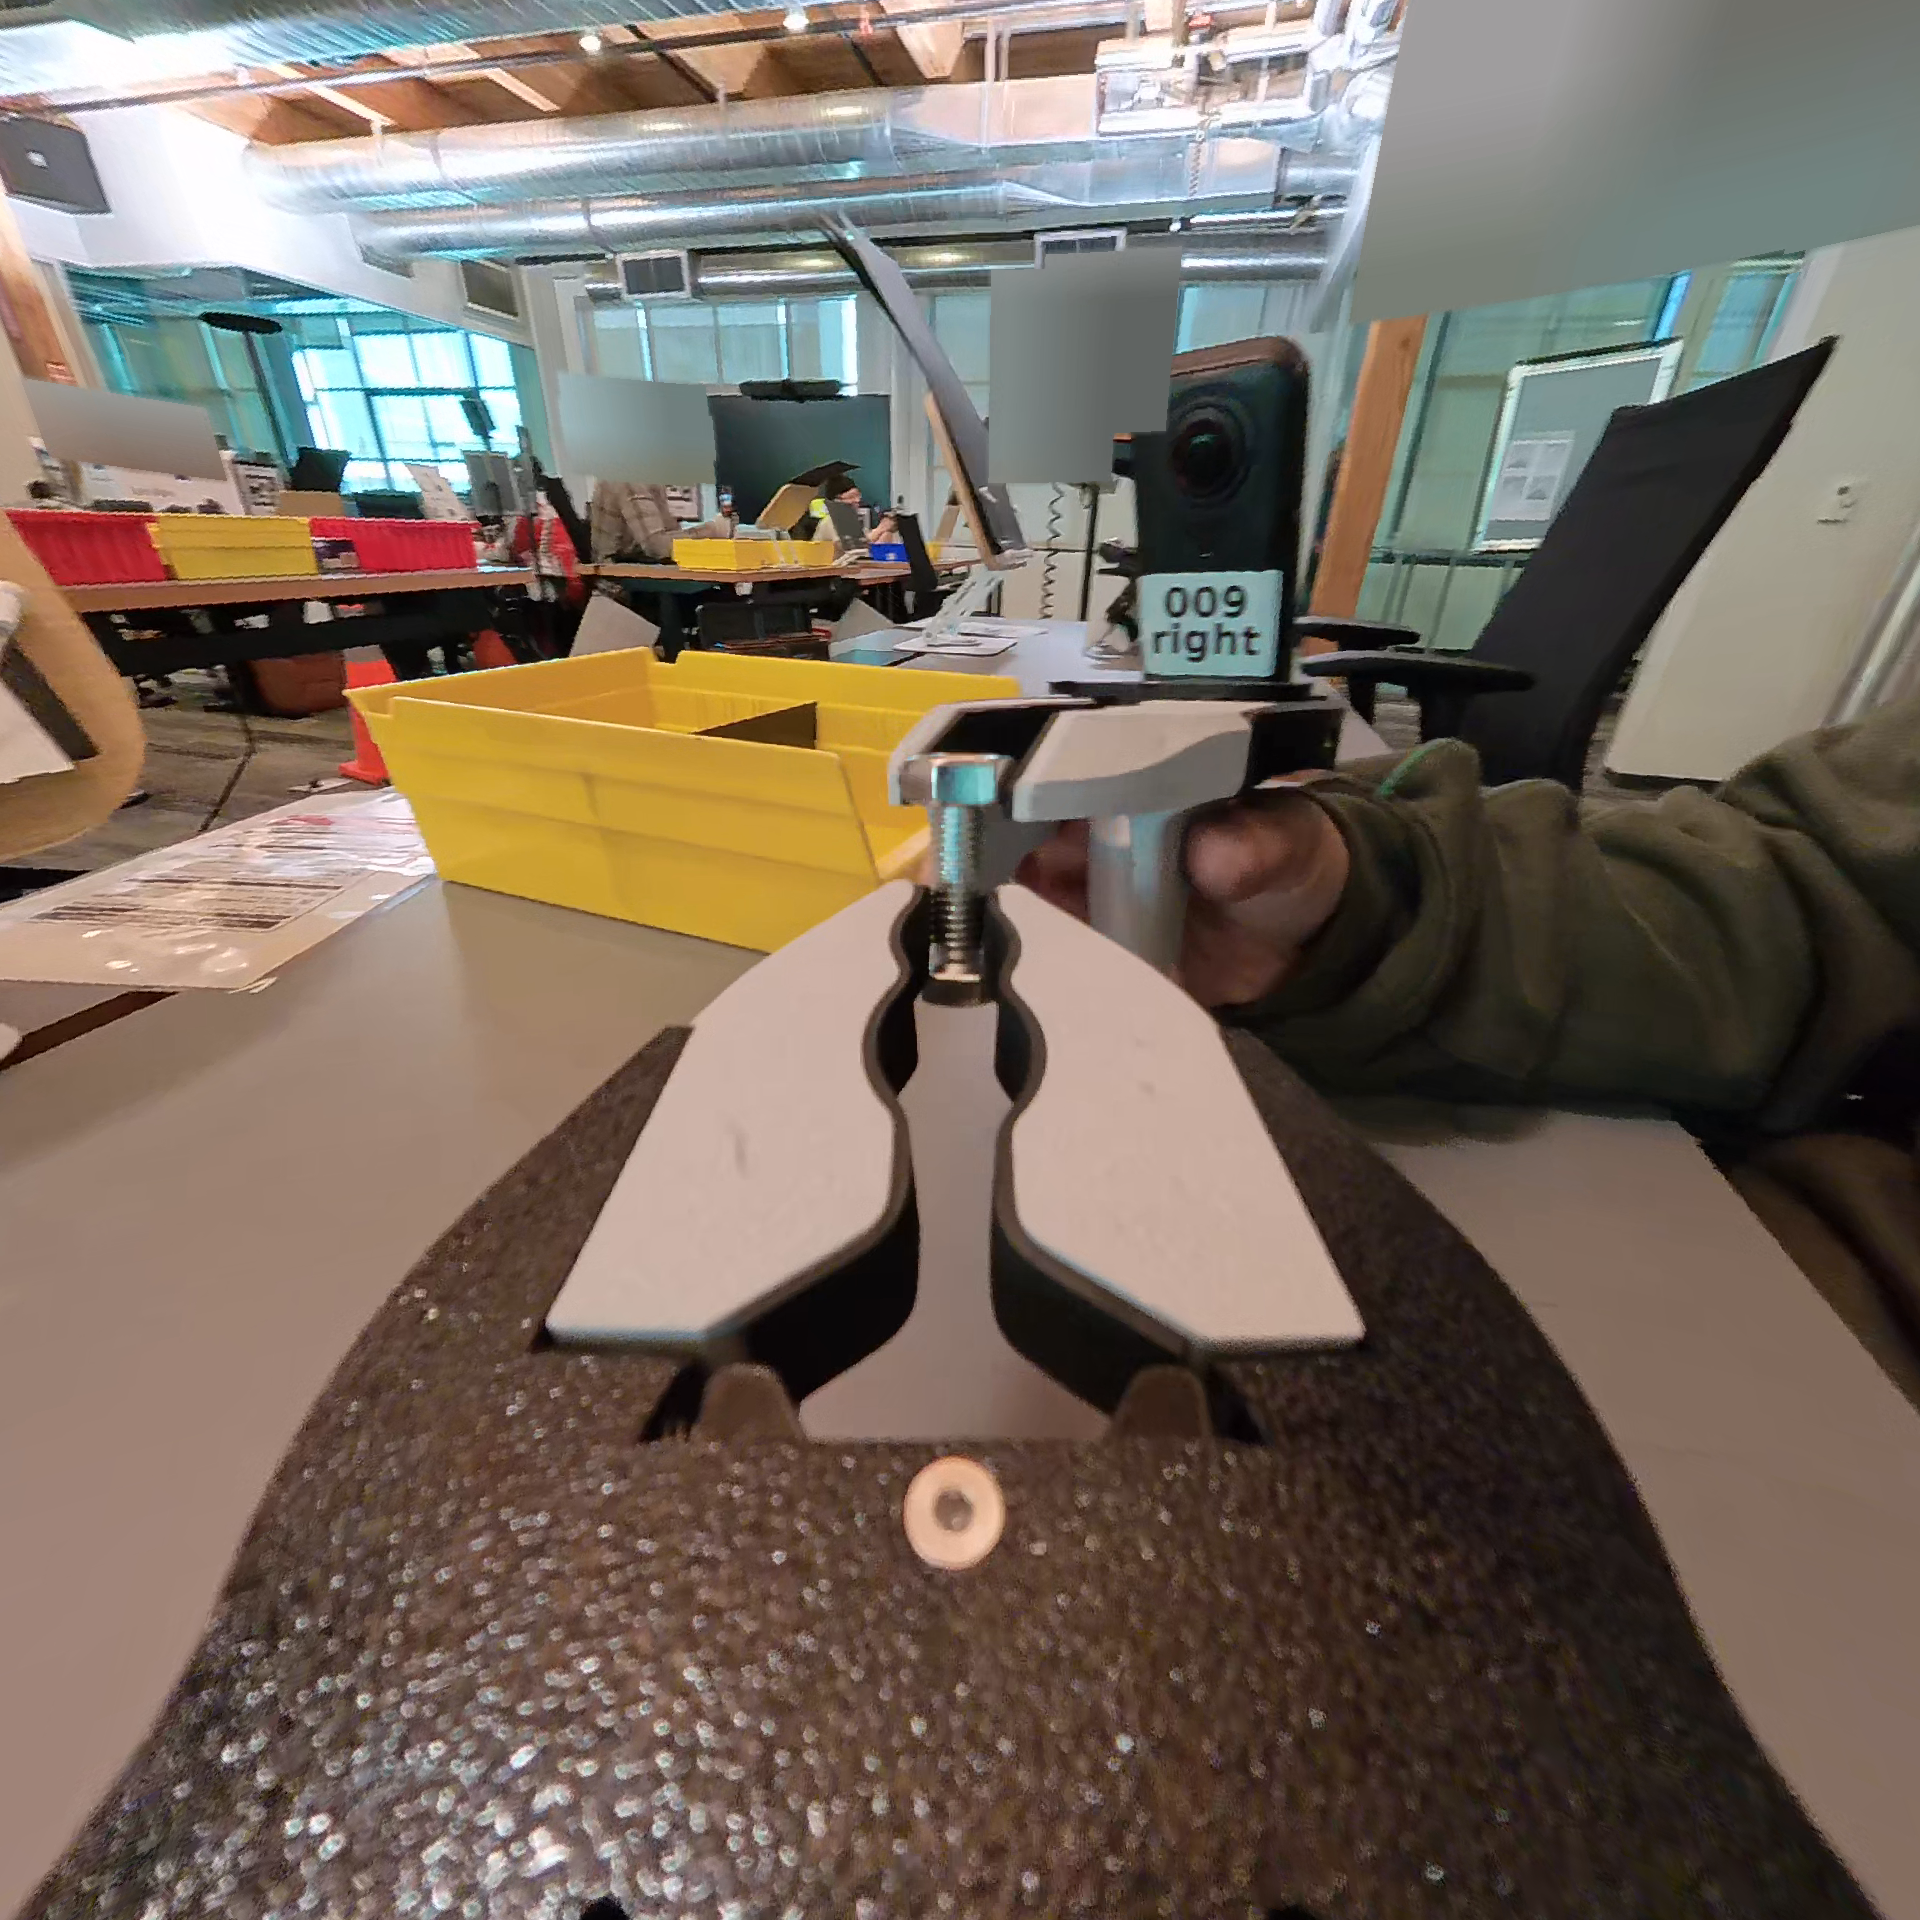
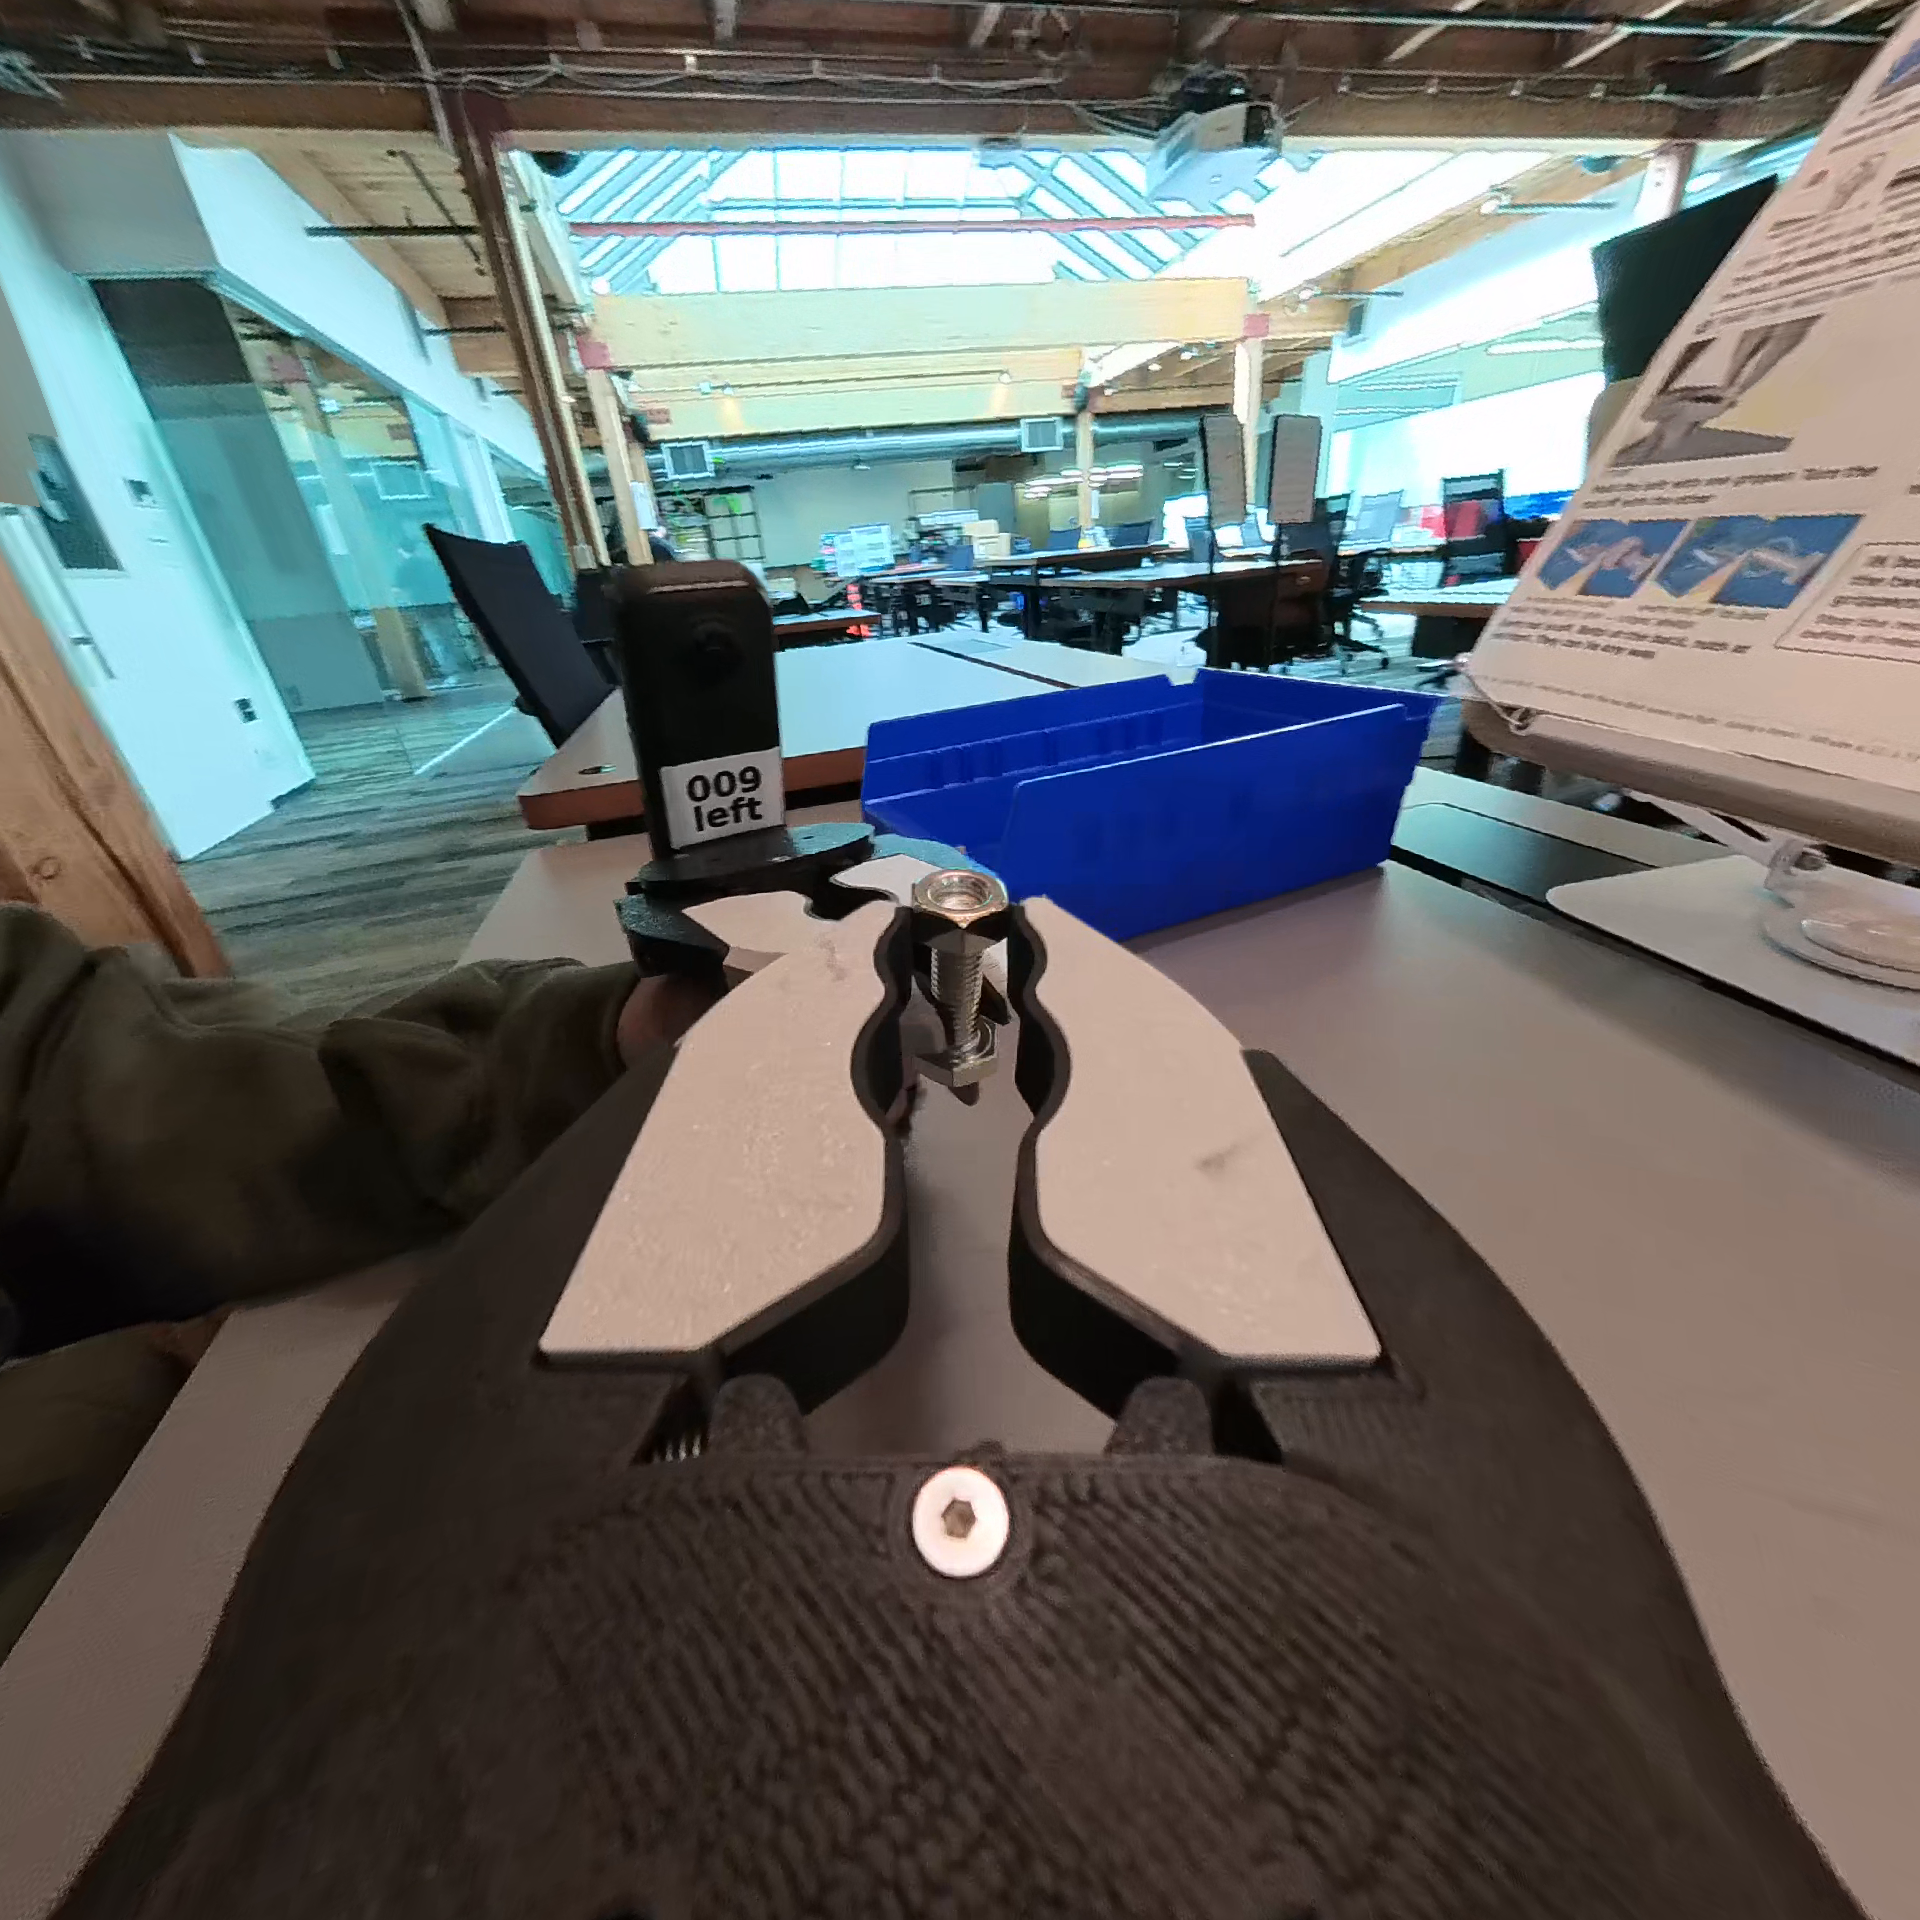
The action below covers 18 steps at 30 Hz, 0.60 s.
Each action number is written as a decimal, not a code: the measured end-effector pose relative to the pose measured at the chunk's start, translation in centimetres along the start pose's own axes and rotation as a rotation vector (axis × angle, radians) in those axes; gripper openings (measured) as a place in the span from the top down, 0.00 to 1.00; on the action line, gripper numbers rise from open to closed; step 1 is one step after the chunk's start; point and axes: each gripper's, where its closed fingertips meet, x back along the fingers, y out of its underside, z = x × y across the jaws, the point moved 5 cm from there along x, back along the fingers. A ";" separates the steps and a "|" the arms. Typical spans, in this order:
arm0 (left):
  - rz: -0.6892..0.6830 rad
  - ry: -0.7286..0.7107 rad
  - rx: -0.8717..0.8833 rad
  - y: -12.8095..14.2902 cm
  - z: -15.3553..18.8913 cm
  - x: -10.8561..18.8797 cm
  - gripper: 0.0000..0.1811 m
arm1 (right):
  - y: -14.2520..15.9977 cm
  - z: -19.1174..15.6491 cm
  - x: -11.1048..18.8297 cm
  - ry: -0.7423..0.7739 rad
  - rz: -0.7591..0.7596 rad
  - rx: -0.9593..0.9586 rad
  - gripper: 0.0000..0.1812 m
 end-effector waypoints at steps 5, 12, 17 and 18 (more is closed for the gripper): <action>0.057 0.205 0.089 -0.5 1.6 0.1 0.95 | -0.5 -1.0 0.7 -0.192 0.026 -0.005 0.91; 0.032 0.124 0.071 -0.1 0.8 0.0 0.95 | -0.4 -0.9 0.8 -0.173 0.035 -0.008 0.89; -0.035 -0.098 -0.049 0.2 -0.9 0.3 0.95 | -0.2 0.7 0.6 0.011 0.040 -0.020 0.78; -0.052 -0.128 -0.072 0.3 -1.1 0.3 0.95 | -0.2 0.8 0.5 0.033 0.046 -0.030 0.78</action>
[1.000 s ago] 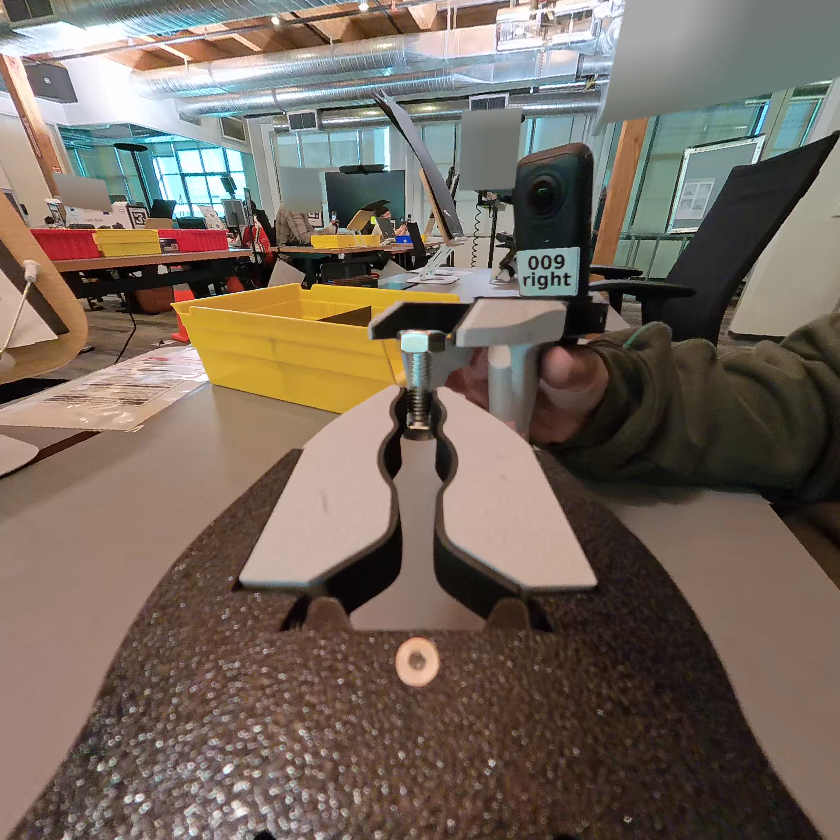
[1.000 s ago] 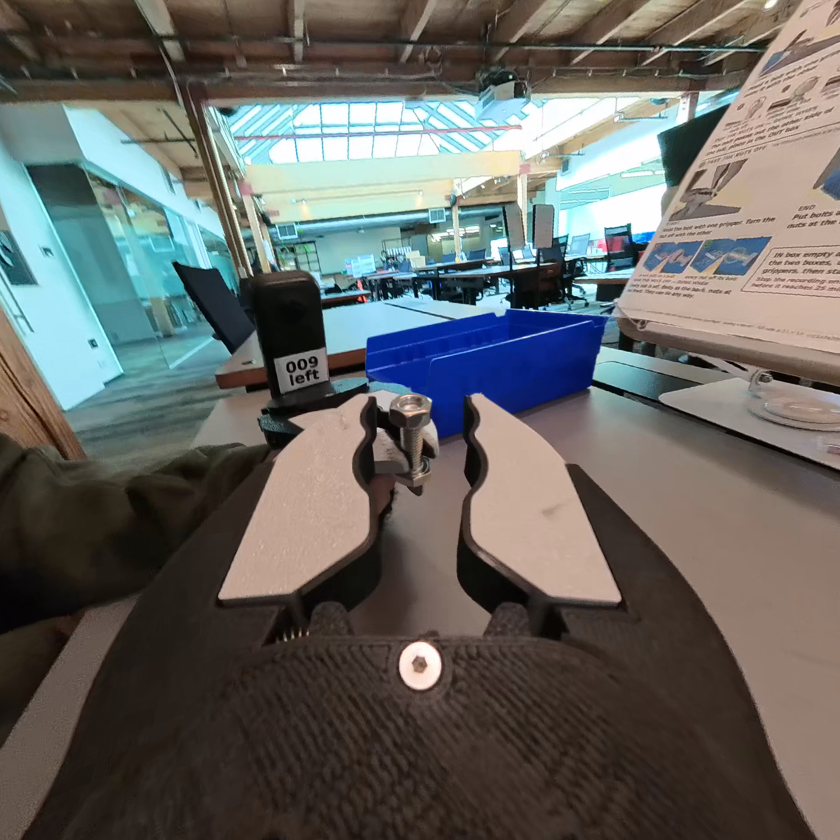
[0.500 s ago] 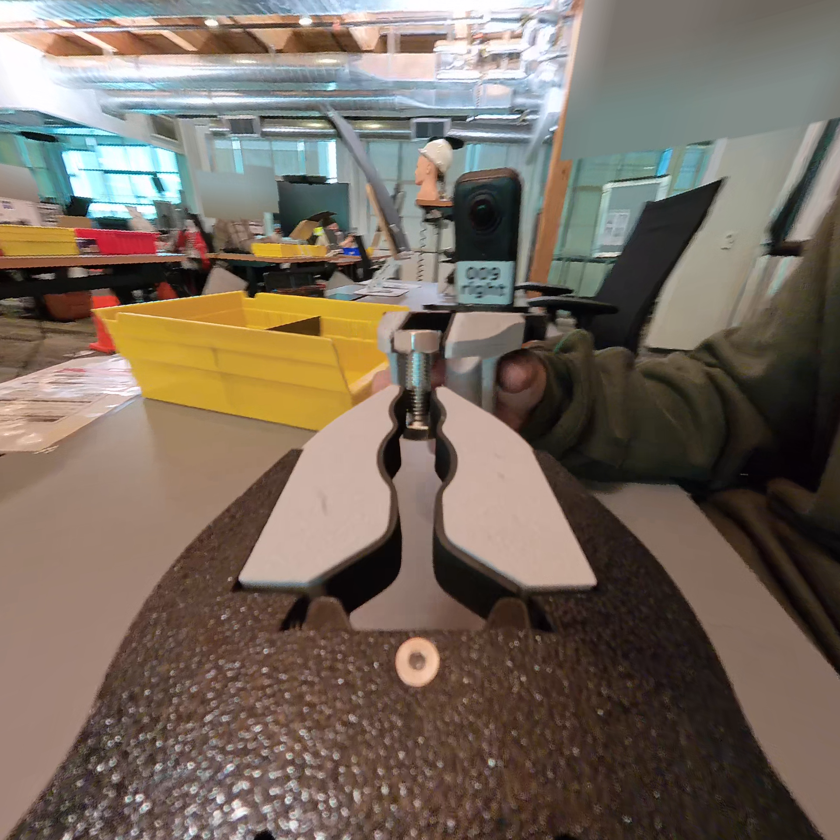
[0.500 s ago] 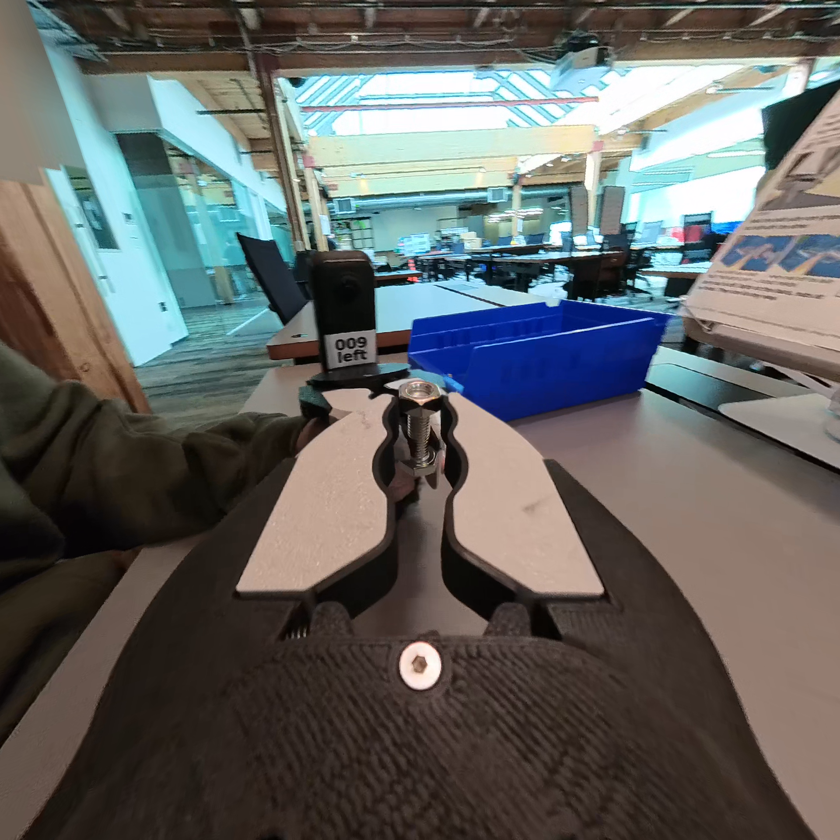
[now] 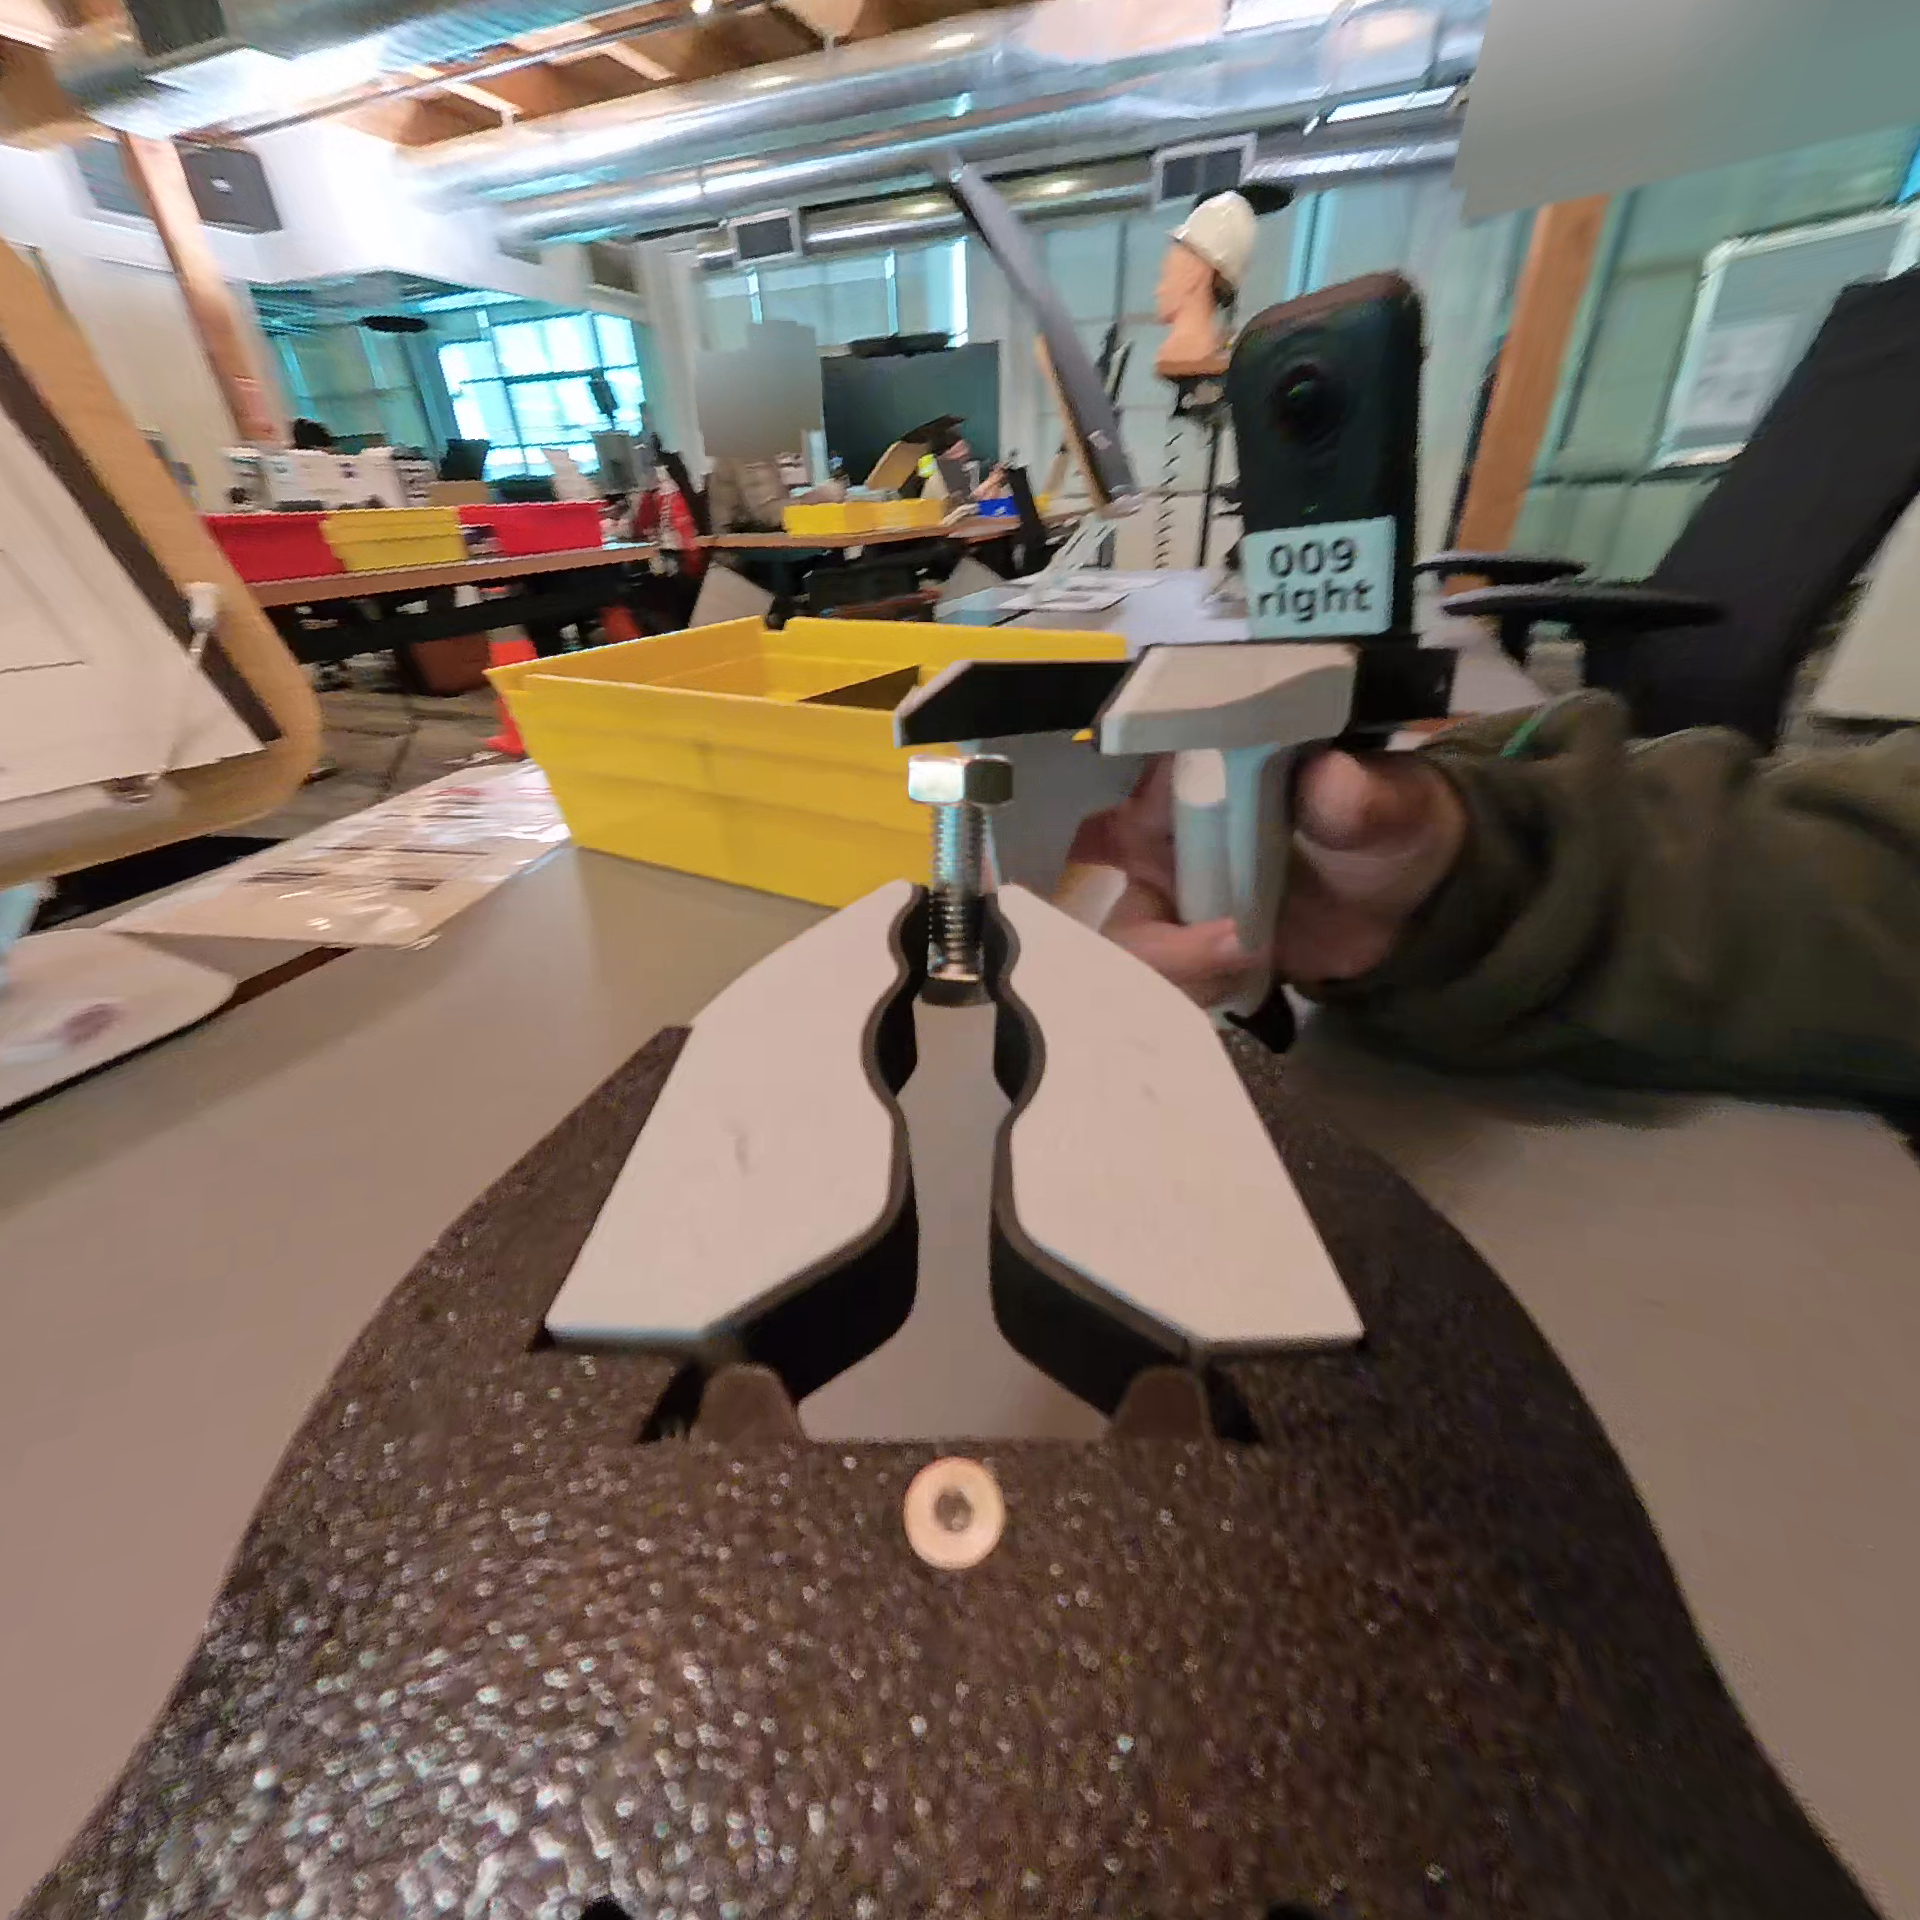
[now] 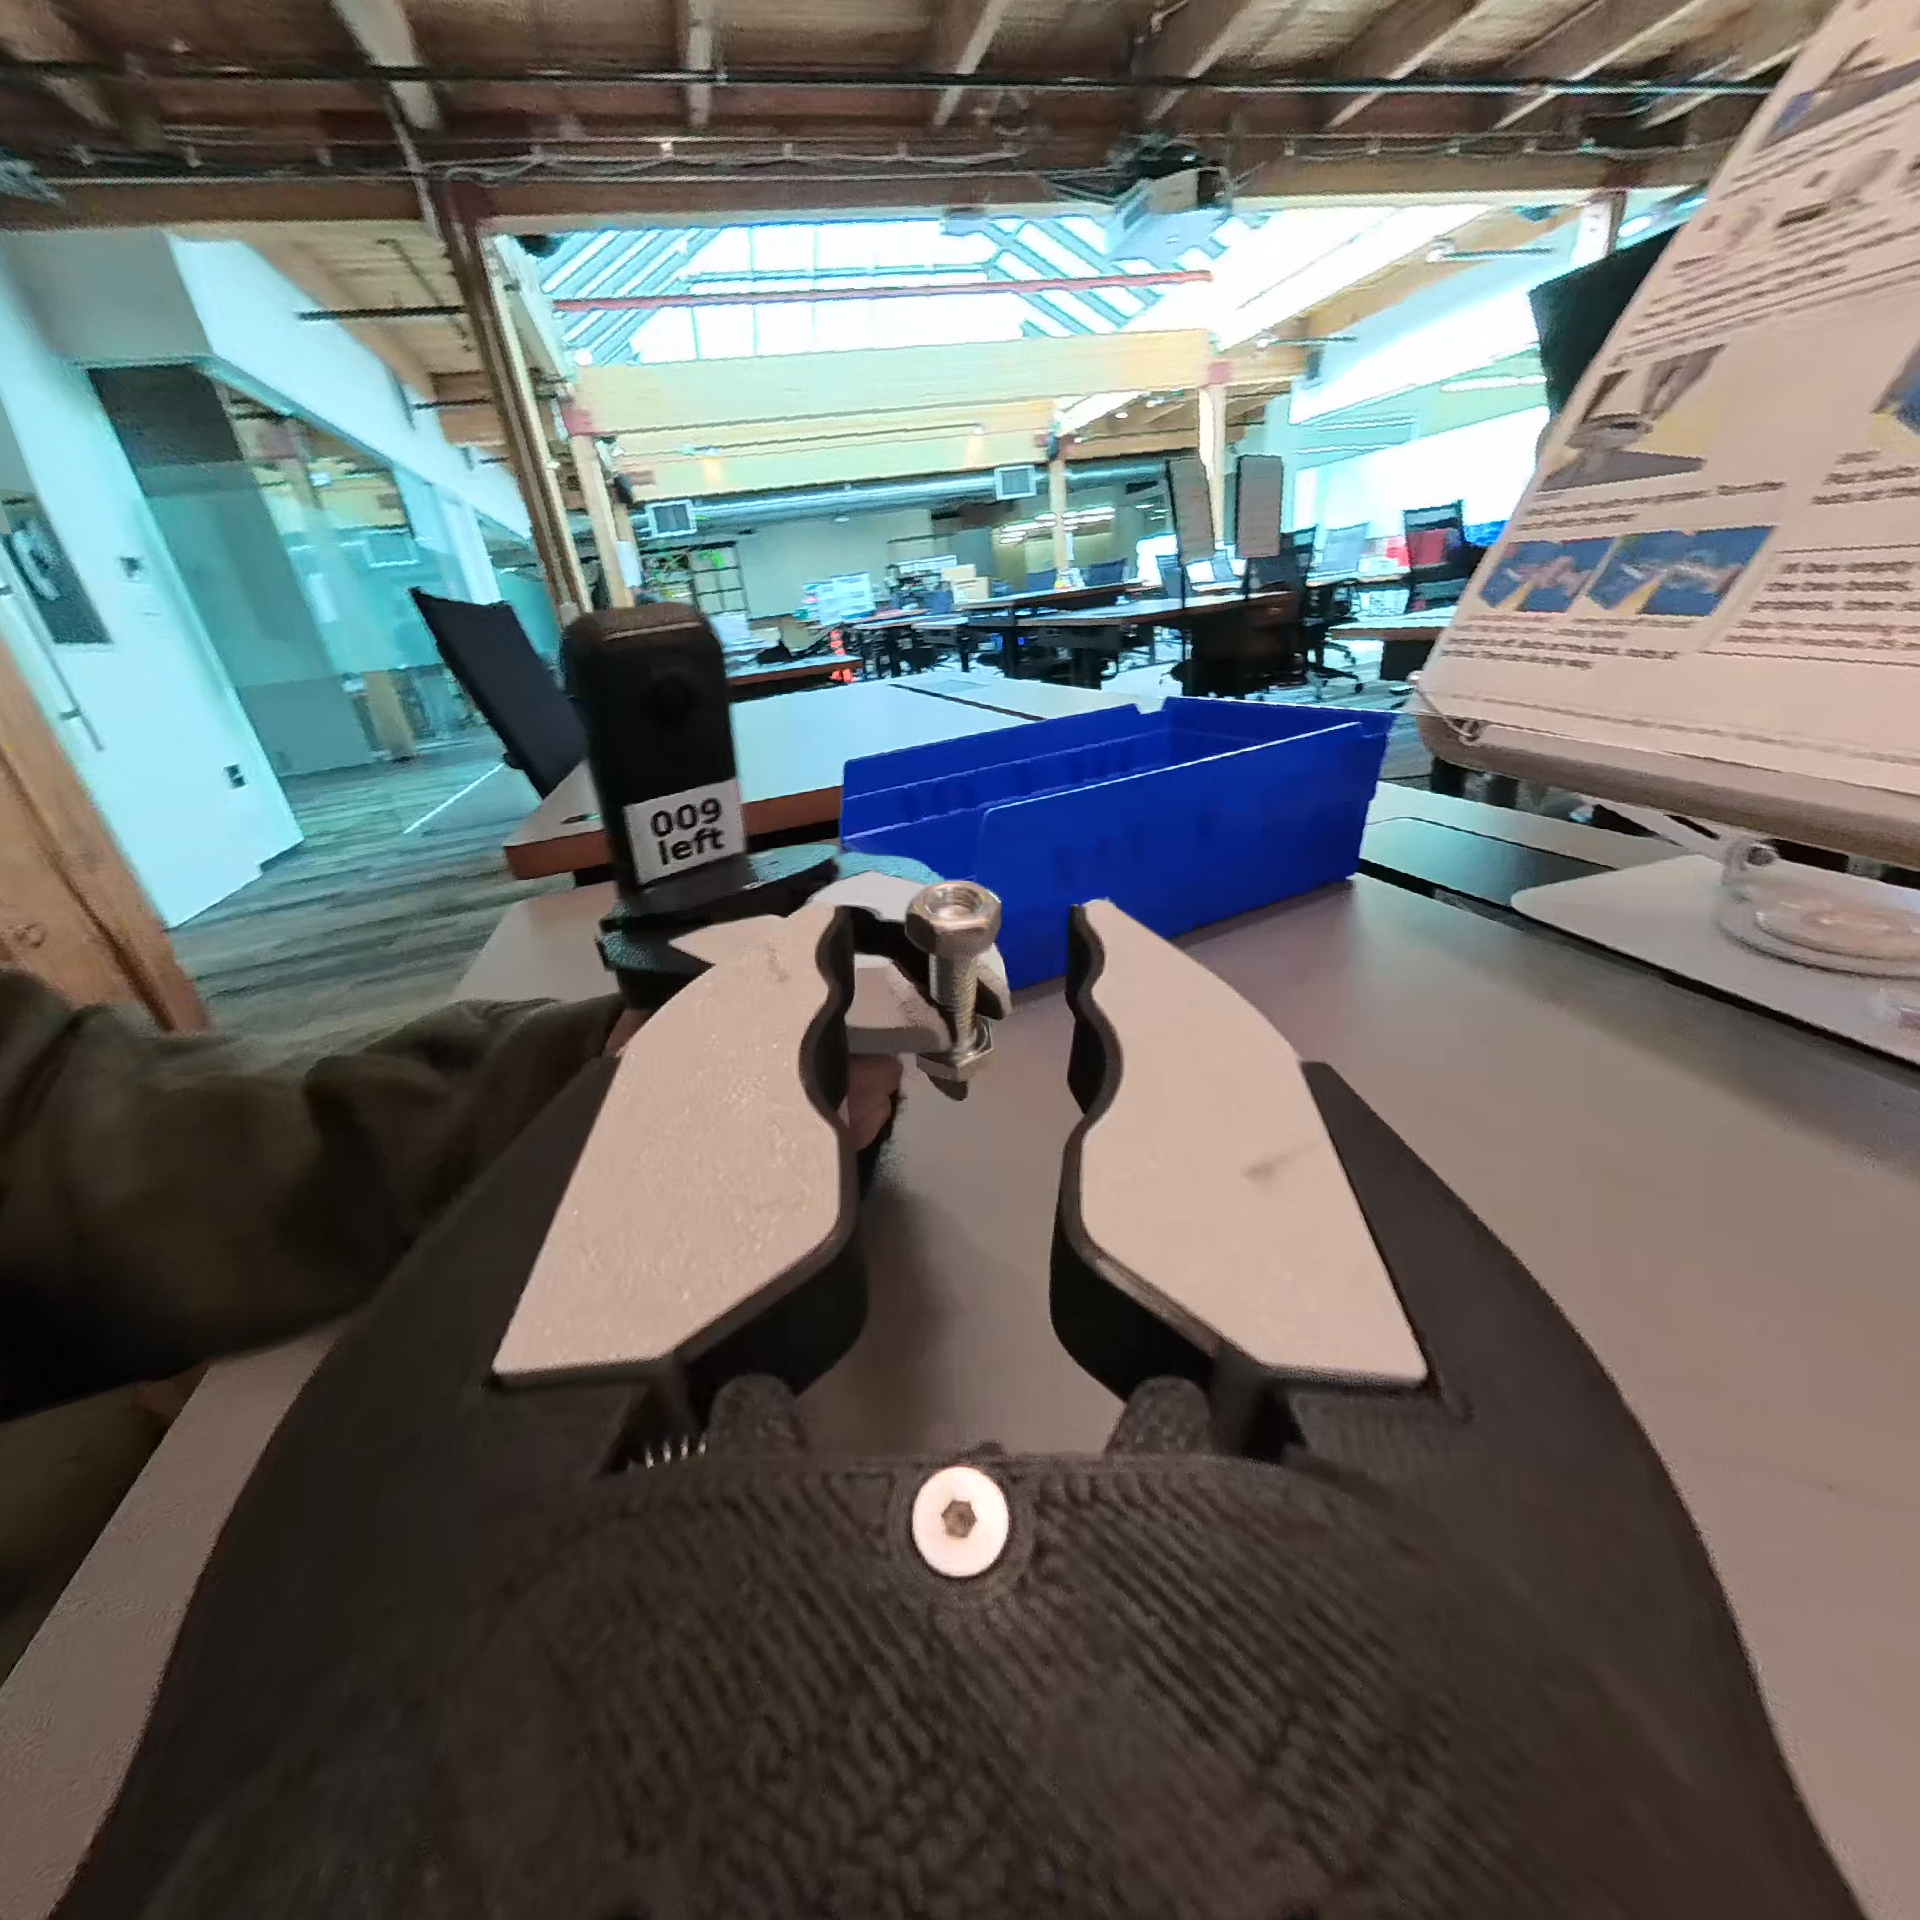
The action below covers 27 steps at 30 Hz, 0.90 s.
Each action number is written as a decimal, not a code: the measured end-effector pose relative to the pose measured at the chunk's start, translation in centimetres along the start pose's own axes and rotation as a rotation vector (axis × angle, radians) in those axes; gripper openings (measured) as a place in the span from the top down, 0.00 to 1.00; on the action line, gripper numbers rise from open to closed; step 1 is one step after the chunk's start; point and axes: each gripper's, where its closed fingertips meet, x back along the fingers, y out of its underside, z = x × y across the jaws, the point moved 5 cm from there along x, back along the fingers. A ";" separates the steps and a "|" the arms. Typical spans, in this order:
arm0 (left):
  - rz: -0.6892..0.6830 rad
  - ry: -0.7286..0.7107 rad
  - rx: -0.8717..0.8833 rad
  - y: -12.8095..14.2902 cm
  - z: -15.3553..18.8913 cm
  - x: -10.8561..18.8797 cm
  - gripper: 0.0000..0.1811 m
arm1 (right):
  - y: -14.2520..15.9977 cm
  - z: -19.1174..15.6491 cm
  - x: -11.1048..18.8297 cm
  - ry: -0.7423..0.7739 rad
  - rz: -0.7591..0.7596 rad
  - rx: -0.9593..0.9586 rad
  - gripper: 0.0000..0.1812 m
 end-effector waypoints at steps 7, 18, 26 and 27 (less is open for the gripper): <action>-0.074 -0.037 -0.033 0.6 0.0 -0.5 0.95 | 1.1 0.6 -0.6 0.139 -0.051 0.009 0.85; 0.108 0.441 0.208 -1.3 3.3 0.3 0.95 | -0.9 -2.6 0.6 -0.303 0.017 0.051 0.90; 0.127 0.530 0.242 -1.5 4.0 0.5 0.95 | -1.1 -3.9 0.8 -0.436 0.048 0.018 0.90; 0.117 0.493 0.234 -1.3 3.6 0.4 0.95 | -1.0 -3.5 0.8 -0.399 0.045 0.014 0.91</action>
